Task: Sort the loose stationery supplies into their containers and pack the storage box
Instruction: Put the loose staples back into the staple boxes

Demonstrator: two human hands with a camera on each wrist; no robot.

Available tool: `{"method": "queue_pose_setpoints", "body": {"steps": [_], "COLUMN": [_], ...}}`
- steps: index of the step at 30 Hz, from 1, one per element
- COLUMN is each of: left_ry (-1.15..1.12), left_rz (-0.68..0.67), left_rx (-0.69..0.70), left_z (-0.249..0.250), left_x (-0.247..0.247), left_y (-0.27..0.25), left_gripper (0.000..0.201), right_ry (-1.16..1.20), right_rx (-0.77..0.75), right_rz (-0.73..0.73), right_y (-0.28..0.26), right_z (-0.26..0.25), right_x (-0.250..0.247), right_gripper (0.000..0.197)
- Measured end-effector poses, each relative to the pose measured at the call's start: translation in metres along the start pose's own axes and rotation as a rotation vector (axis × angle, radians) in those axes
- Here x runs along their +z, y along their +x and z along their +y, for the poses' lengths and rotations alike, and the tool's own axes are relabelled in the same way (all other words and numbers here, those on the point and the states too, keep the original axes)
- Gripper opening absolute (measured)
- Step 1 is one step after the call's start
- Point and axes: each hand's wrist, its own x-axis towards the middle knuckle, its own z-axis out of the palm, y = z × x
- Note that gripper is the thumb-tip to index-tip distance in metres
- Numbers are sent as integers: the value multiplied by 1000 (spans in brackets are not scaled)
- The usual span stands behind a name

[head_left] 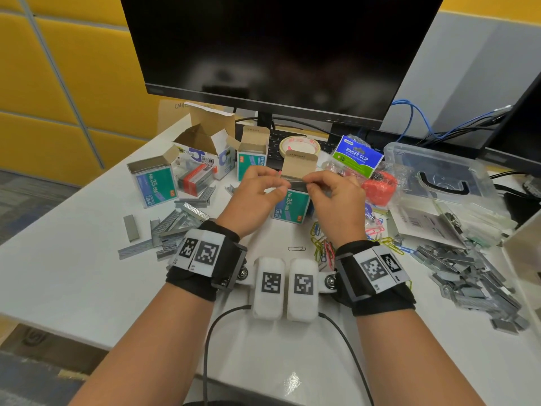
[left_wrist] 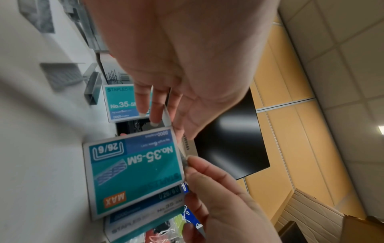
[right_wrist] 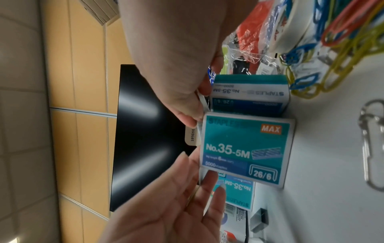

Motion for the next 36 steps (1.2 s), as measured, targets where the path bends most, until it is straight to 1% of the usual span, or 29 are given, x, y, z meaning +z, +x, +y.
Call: {"method": "queue_pose_setpoints", "body": {"steps": [3,6,8,11,13,18,21,25,31,33,36], "left_ry": [15,19,36,112,133,135,120,80,37,62,120], "left_rz": [5,-2,-11,-21,-28,-37,-34,-38,-13,59,273], "left_rx": [3,5,20,50,55,40,42,17,-2,-6,-47], "left_z": [0,2,2,3,3,4,4,4,3,2,-2], "left_x": [2,2,3,4,5,6,5,3,1,-6,-21], "left_y": [1,0,-1,-3,-4,-6,-7,-7,-5,-4,0], "left_gripper": [23,25,26,28,30,32,30,30,30,29,29], "right_ry": [-3,-2,1,-21,-59,-78,-55,-19,-52,-46,-40], "right_rx": [45,56,29,-56,-52,-35,-35,-72,-39,-25,-8], "right_rz": [-37,-51,-52,-74,-108,-141,-130,-104,-156,-167,-181], "right_y": [0,-1,-1,0,0,1,1,1,2,2,2], "right_z": [0,-1,-2,-1,1,2,5,7,5,4,4], "right_x": [-3,-3,-2,0,2,3,4,2,1,-1,-2], "right_gripper": [22,24,23,22,21,23,24,21,25,26,26]}}
